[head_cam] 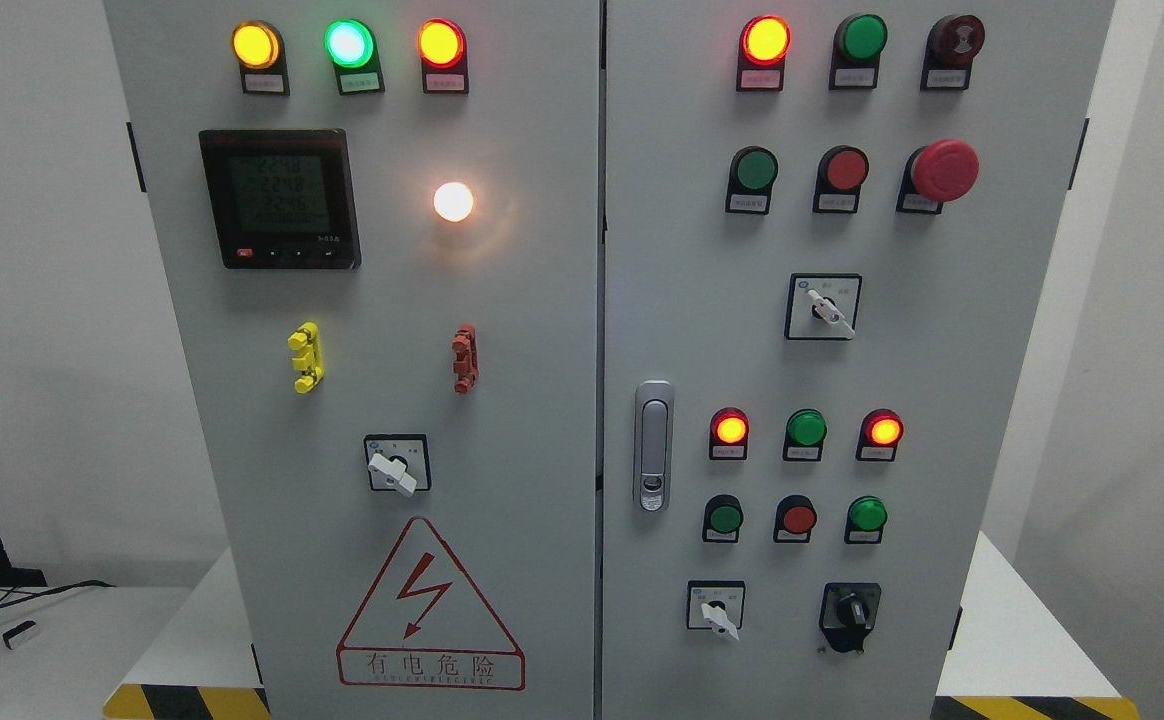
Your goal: Trip black knob to open circuit
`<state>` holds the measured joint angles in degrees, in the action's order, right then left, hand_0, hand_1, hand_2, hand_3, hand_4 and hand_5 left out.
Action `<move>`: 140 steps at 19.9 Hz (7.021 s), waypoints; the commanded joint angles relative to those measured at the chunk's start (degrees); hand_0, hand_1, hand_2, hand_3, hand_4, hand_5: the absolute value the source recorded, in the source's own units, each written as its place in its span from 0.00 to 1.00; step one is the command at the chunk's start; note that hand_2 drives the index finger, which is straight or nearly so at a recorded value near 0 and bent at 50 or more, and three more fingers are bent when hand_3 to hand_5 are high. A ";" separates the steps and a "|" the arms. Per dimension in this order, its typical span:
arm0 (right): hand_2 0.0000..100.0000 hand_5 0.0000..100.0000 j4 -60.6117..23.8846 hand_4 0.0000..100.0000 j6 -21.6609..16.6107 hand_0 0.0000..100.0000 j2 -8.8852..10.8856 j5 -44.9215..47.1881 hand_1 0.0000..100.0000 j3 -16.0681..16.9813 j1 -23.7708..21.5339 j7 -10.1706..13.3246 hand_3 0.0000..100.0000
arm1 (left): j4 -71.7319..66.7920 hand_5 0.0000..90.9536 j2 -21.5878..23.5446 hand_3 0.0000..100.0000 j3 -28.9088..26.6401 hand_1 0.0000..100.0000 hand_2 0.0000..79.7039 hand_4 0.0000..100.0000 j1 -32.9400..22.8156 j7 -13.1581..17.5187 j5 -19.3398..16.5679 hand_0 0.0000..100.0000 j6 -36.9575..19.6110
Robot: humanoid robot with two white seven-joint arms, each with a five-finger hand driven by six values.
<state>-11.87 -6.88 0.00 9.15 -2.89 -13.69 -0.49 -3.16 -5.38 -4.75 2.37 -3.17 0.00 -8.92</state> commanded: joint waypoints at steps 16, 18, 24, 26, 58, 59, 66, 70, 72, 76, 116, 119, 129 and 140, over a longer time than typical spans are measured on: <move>0.11 0.19 -59.11 0.24 -2.87 0.04 2.54 0.60 0.16 0.34 -27.69 -0.13 0.27 | 0.00 0.00 -0.07 0.00 0.00 0.39 0.00 0.00 0.00 0.01 -1.76 0.12 -0.05; 0.12 0.20 -66.58 0.26 -3.92 0.04 3.34 0.69 0.19 1.82 -31.21 -0.13 0.28 | 0.00 0.00 0.02 0.00 0.00 0.39 0.00 0.00 0.00 0.01 -1.76 0.12 -0.05; 0.17 0.25 -86.55 0.32 -7.26 0.05 3.78 0.78 0.26 4.55 -40.71 -0.04 0.35 | 0.00 0.00 0.02 0.00 0.00 0.39 0.00 0.00 0.00 0.01 -1.76 0.12 -0.05; 0.19 0.26 -89.63 0.34 -9.80 0.05 5.27 0.78 0.28 4.90 -41.76 0.31 0.37 | 0.00 0.00 0.02 0.00 0.00 0.39 0.00 0.00 0.00 0.01 -1.76 0.12 -0.05; 0.30 0.39 -102.30 0.49 5.90 0.11 9.41 1.13 0.36 14.31 -14.63 2.42 0.50 | 0.00 0.00 0.02 0.00 0.00 0.39 0.00 0.00 0.00 0.01 -1.76 0.12 -0.05; 0.31 0.40 -101.95 0.51 6.70 0.11 9.32 1.13 0.38 14.22 -13.05 2.42 0.52 | 0.00 0.00 -0.07 0.00 0.00 0.39 0.00 0.00 0.00 0.01 -1.76 0.12 -0.05; 0.34 0.42 -98.70 0.52 13.47 0.14 9.41 1.13 0.40 14.40 -0.83 2.25 0.54 | 0.00 0.00 -0.07 0.00 0.00 0.39 0.00 0.00 0.00 0.01 -1.76 0.12 -0.05; 0.36 0.44 -97.03 0.56 15.05 0.15 9.32 1.04 0.41 14.40 3.04 2.34 0.58 | 0.00 0.00 -0.07 0.00 0.00 0.39 0.00 0.00 0.00 0.01 -1.76 0.12 -0.05; 0.38 0.49 -96.76 0.60 17.85 0.15 9.14 1.13 0.43 14.49 5.68 2.33 0.63 | 0.00 0.00 -0.07 0.00 0.00 0.39 0.00 0.00 0.00 0.01 -1.76 0.12 -0.05; 0.45 0.70 -95.71 0.73 18.66 0.18 9.32 1.22 0.50 14.66 8.15 2.07 0.80 | 0.00 0.00 0.02 0.00 0.00 0.39 0.00 0.00 0.00 0.01 -1.76 0.12 -0.05; 0.49 0.82 -86.30 0.78 23.14 0.36 6.86 0.16 0.79 8.07 21.95 2.51 0.85 | 0.00 0.00 -0.07 0.00 0.00 0.39 0.00 0.00 0.00 0.01 -1.76 0.12 -0.05; 0.49 0.82 -86.13 0.78 23.14 0.37 6.33 0.16 0.78 7.11 21.86 2.51 0.85 | 0.00 0.00 0.02 0.00 0.00 0.39 0.00 0.00 0.00 0.01 -1.76 0.12 -0.05; 0.49 0.81 -86.04 0.78 23.23 0.39 6.33 0.25 0.77 5.08 22.04 3.65 0.85 | 0.00 0.00 0.02 0.00 0.00 0.39 0.00 0.00 0.00 0.01 -1.76 0.12 -0.05; 0.49 0.81 -86.66 0.77 23.32 0.40 5.45 0.16 0.77 4.47 22.92 4.18 0.85 | 0.00 0.00 -0.07 0.00 0.00 0.39 0.00 0.00 0.00 0.01 -1.76 0.12 -0.05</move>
<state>-98.35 16.40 6.16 9.39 1.95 8.89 3.65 -3.16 -5.38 -4.75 2.37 -3.18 0.00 -8.92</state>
